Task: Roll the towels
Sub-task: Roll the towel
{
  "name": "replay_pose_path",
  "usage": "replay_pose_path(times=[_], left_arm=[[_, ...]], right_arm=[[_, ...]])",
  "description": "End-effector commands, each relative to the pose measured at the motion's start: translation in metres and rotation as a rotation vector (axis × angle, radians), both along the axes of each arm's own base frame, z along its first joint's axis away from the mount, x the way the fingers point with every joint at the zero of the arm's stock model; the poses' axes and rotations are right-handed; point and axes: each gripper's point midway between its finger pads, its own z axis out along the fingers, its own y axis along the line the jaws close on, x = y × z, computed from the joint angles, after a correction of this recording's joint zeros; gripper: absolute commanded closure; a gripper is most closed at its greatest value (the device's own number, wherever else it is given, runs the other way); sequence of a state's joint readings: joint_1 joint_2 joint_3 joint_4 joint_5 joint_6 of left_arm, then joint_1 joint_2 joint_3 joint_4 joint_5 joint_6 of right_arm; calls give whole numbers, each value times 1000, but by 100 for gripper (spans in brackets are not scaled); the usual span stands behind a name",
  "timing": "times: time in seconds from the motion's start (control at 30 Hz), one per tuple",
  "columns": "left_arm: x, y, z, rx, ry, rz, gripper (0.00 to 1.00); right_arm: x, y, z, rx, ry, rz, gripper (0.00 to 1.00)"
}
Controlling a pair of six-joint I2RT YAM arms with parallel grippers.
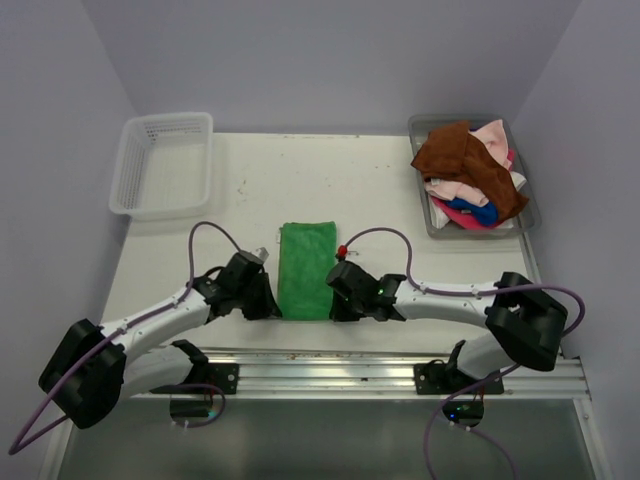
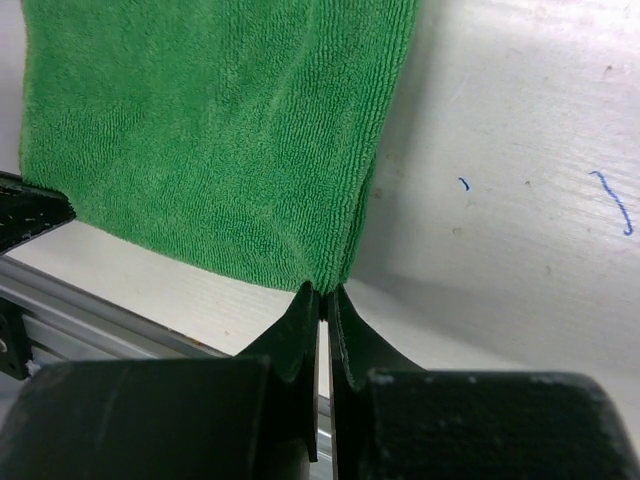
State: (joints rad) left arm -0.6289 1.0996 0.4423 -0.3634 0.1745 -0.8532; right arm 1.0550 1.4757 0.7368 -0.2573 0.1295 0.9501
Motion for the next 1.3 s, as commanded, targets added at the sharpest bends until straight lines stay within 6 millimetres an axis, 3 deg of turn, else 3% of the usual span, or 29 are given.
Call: replay_pose_path(times=[0.0,0.2,0.43,0.9,1.17,1.27], left_arm=[[10,0,19,21,-17,25,100],[36,-6,48,39,-74,54,100],[63,-14,55,85,-100,65,100],[108,-6,44,131,-111,118,100],[120,-3,26,152,-86,103,100],[123,-5,24,155,-86,90,85]], right_arm=[[15,-5,28,-19,-90,-22,100],[28,-2,42,-41,-144,-18,100],[55,5,54,-60,-188,-27,100],[103,7,38,-84,-168,-52,100],[118,13,30,-91,-159,-44,100],[120,15,31,-90,-155,-41,96]])
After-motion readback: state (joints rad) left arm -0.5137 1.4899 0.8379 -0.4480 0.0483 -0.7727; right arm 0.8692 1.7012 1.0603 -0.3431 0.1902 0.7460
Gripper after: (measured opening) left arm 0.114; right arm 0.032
